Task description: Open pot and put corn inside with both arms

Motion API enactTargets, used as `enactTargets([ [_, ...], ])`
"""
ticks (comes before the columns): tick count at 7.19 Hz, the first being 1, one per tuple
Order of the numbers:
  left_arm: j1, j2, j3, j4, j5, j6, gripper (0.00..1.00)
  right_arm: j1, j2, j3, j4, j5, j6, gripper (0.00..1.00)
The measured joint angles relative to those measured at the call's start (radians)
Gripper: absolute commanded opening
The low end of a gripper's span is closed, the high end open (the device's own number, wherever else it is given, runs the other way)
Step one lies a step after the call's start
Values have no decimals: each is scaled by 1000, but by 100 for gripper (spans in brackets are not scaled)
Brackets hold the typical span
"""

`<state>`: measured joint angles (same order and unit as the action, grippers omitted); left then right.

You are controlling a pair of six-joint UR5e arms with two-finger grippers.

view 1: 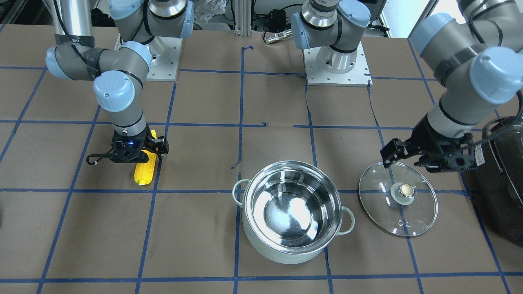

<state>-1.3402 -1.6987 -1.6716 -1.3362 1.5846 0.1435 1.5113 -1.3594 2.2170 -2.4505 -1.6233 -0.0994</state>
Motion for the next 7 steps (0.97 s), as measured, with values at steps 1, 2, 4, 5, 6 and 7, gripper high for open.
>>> enactTargets([
  [1,-40,57,27,-84,-2,-51,100,-1,7,0,-2,0,0,31],
  [2,-81,106,46,-145,-2,-84,100,-2,12,-1,-4,-1,-1,8],
  [4,-156,156,70,-230,13,-148,100,-3,14,-8,-3,-13,-3,0],
  [5,-186,156,94,-246,13,-177,100,0,8,-31,5,-17,0,0],
  [6,-208,151,121,-257,15,-189,100,9,2,-92,45,-17,15,0],
  [7,-221,147,135,-268,15,-195,100,31,0,-181,126,-13,45,0],
])
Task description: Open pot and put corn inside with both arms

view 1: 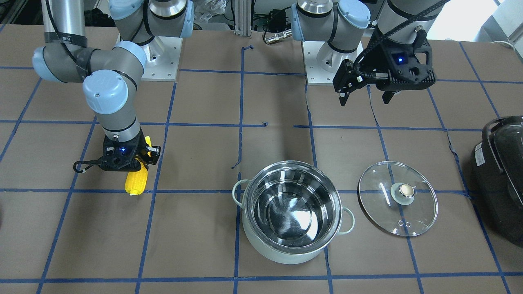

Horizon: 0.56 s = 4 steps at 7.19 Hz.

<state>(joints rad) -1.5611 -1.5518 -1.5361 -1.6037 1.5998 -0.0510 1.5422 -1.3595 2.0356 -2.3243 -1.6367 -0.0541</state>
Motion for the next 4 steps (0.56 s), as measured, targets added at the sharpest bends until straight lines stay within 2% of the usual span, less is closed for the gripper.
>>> enactTargets([
  [2,-10,-2,13,-6,-5,-5,100,57,14,-207,191,33,85,0],
  [4,-11,-1,13,-4,-9,-6,100,114,73,-421,353,114,202,0],
])
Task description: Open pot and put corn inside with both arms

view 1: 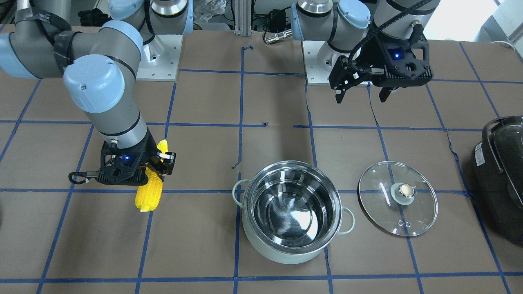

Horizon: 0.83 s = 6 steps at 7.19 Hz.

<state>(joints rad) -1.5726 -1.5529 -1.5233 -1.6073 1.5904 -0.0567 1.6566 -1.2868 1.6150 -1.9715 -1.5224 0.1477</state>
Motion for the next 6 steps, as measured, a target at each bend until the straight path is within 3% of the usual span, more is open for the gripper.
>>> enactTargets([
  [3,0,6,-7,0,0,0,100,187,163,-255,58,35,358,0],
  [6,1,8,-6,5,2,6,100,313,300,-411,10,101,623,4],
])
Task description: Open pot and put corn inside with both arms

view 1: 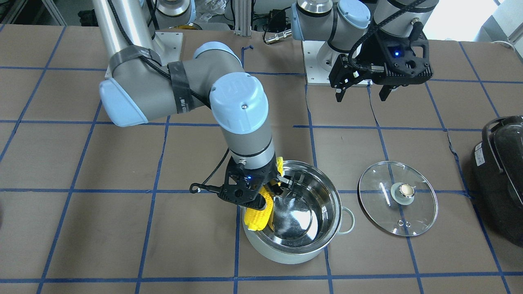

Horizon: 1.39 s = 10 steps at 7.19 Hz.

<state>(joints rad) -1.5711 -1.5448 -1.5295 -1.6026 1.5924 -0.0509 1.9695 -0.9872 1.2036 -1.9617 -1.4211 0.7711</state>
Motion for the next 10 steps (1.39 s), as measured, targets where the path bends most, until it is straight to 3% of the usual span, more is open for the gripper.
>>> enactTargets([
  [3,0,4,-2,1,7,5,100,63,75,-48,-32,8,51,29],
  [4,0,5,-3,2,8,6,100,69,87,-50,-33,6,49,76],
  [5,0,6,-3,2,9,7,100,71,92,-50,-34,1,45,94],
  [6,0,6,-3,3,9,7,100,72,93,-48,-34,-4,40,100],
  [10,3,7,-4,3,9,8,100,61,71,-41,-16,-20,-19,100],
])
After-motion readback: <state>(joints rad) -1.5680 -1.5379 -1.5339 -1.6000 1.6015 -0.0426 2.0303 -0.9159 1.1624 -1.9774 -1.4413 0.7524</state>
